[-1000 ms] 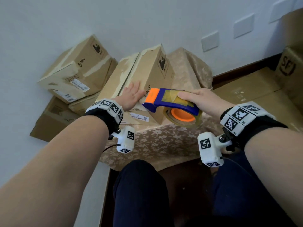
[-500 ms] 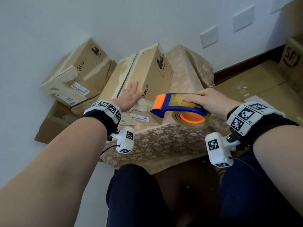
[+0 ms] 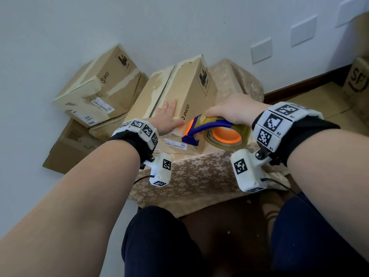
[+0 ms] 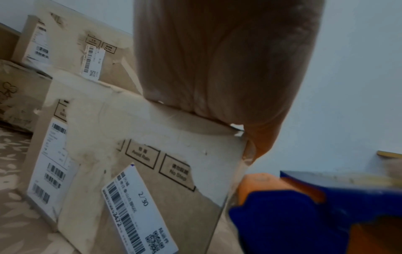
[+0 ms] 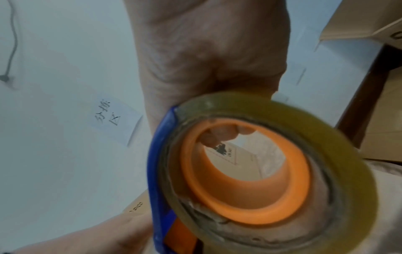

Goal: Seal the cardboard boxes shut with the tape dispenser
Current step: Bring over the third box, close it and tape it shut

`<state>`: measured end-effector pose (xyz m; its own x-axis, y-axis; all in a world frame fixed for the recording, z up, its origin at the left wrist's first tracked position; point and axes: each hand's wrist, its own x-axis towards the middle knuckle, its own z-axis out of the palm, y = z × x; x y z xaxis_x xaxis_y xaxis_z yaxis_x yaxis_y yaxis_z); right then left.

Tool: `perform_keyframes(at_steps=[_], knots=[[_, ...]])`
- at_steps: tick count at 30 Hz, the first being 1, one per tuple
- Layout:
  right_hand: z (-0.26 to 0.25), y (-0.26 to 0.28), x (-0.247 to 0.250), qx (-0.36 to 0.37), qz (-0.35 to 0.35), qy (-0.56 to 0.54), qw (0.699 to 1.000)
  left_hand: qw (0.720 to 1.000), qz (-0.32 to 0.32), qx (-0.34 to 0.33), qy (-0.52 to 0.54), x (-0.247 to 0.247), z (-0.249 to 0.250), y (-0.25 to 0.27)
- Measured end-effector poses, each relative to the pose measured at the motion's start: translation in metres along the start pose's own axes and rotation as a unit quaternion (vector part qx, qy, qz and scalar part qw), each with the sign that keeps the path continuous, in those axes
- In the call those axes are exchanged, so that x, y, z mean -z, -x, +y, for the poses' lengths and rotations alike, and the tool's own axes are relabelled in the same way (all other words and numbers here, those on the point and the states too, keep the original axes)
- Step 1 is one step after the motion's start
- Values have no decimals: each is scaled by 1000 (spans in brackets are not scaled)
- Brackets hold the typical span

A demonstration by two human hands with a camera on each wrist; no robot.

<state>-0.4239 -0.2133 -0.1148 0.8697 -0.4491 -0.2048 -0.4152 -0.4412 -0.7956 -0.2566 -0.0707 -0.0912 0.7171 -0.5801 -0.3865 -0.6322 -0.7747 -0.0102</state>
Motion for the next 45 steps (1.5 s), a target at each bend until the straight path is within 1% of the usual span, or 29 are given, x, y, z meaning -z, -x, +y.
perform_keyframes(at_steps=[1, 4, 5, 8, 11, 13, 15, 17, 18, 20, 21, 22, 24, 27, 29, 30, 32, 35, 37, 40, 41, 43, 45], knots=[[-5, -1, 1, -13, 6, 6, 1000, 1000, 3, 0, -2, 0, 1, 0], [-22, -3, 4, 1, -16, 96, 995, 1000, 8, 4, -12, -1, 1, -1], [-27, -3, 6, 0, -23, 106, 994, 1000, 7, 7, -16, -1, 1, -1], [-31, -7, 8, -16, -26, 81, 996, 1000, 10, 12, -24, 0, 1, -2], [-29, -15, 8, -41, -2, -12, 999, 1000, 20, 10, -21, 0, 5, -1], [-35, -13, 11, -47, -8, -11, 999, 999, 26, 13, -18, 0, 8, 0], [-44, -11, 15, -34, -30, 28, 999, 999, 29, 19, -25, 0, 10, 2], [-50, -8, 16, -37, -39, 63, 997, 999, 31, 24, -34, 0, 12, 3], [-52, -6, 15, -40, -45, 104, 993, 999, 29, 25, -36, 1, 12, 4], [-46, -7, 9, -53, -47, 192, 979, 999, 23, 26, -41, 1, 13, 7], [-41, -7, 7, -64, -47, 215, 973, 999, 21, 25, -41, 1, 13, 8], [-34, -7, 5, -75, -44, 216, 972, 999, 21, 25, -38, 2, 14, 8], [-25, -7, 3, -91, -8, 199, 976, 999, 27, 24, -26, 1, 14, 9], [-17, -13, 1, -102, 55, 129, 985, 999, 35, 29, -14, 1, 19, 11], [-16, -17, -2, -99, 99, 118, 983, 999, 39, 29, -18, 1, 21, 12], [-16, -18, -5, -99, 108, 124, 981, 999, 38, 30, -19, 1, 21, 11], [-12, -22, -10, -103, 90, 163, 977, 999, 35, 32, -20, 1, 21, 11], [-9, -22, -19, -132, 10, 260, 956, 999, 32, 28, -20, 2, 21, 12], [-7, -22, -26, -118, -28, 286, 950, 999, 28, 22, -19, 2, 18, 11], [-4, -23, -38, -106, -108, 300, 942, 1000, 18, 4, -24, 5, 12, 9], [-3, -25, -41, -96, -118, 306, 940, 999, 14, -6, -29, 7, 10, 9], [-1, -26, -42, -72, -115, 310, 941, 999, 4, -26, -37, 11, 2, 8], [-2, -23, -39, -66, -125, 324, 936, 998, -15, -53, -36, 15, -7, 9]])
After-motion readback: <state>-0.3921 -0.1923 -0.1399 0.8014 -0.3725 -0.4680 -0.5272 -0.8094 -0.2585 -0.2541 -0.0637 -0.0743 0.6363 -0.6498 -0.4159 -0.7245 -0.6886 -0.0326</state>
